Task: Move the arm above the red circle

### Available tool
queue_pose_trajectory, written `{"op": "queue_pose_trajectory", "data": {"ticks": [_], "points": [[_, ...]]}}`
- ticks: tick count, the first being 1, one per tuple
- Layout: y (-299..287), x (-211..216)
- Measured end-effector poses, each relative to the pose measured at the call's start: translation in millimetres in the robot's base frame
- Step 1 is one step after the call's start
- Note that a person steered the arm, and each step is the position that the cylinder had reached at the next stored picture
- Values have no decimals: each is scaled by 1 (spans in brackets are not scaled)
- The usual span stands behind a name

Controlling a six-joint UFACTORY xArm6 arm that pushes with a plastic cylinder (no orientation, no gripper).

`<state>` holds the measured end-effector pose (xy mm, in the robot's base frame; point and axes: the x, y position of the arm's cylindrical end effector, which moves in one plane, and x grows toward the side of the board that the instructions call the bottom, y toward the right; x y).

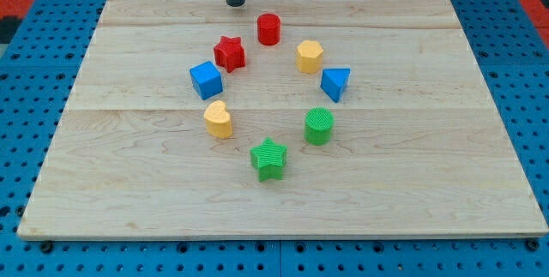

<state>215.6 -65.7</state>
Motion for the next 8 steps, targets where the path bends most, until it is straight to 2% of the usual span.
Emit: {"op": "queue_pose_trajectory", "data": {"ticks": [2, 3, 4, 8], "points": [[-3, 1], [-8, 9], [14, 32], [16, 21]]}}
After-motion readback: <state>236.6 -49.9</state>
